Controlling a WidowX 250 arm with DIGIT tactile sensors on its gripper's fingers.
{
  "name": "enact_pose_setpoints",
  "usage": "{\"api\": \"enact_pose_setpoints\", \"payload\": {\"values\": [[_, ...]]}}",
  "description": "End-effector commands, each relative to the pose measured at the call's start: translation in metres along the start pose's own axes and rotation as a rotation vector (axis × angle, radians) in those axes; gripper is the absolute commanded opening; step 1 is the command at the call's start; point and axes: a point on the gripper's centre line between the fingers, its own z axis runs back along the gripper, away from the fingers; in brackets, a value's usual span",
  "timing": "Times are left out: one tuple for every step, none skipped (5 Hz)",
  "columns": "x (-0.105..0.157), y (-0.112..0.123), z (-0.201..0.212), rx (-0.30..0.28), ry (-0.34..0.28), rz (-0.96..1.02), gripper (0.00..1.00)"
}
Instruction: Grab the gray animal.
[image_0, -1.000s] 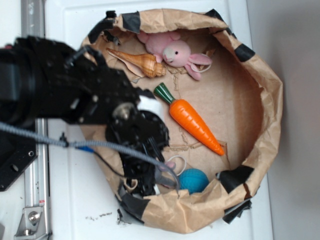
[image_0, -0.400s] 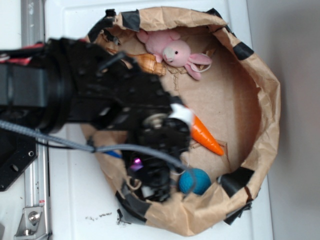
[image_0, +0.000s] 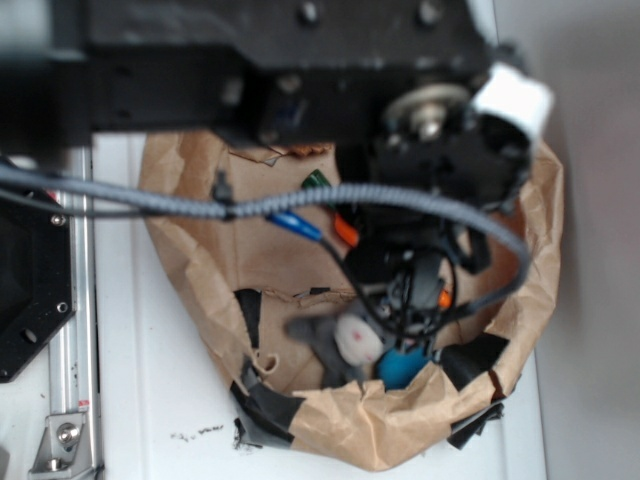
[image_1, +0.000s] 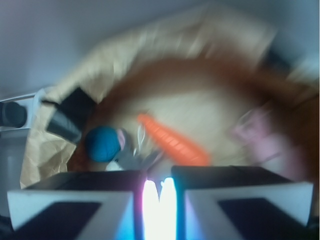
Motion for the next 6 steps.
{"api": "enact_pose_setpoints", "payload": {"values": [[-0.017,0.005,0.046,0.096,-0.138,-0.091,0.44],[-0.035,0.015,0.031,0.076,-0.199,0.135,1.00],[-0.051,0.011,0.010,0.053,-0.221,0.402,1.00],[-0.047,-0.002,-0.015,0.063,-0.207,0.616,1.00],[-0.036,-0.024,-0.058,0.069,-0.118,0.598,1.00],[-0.028,-0.047,-0.090,0.048,-0.073,0.538,1.00]]}}
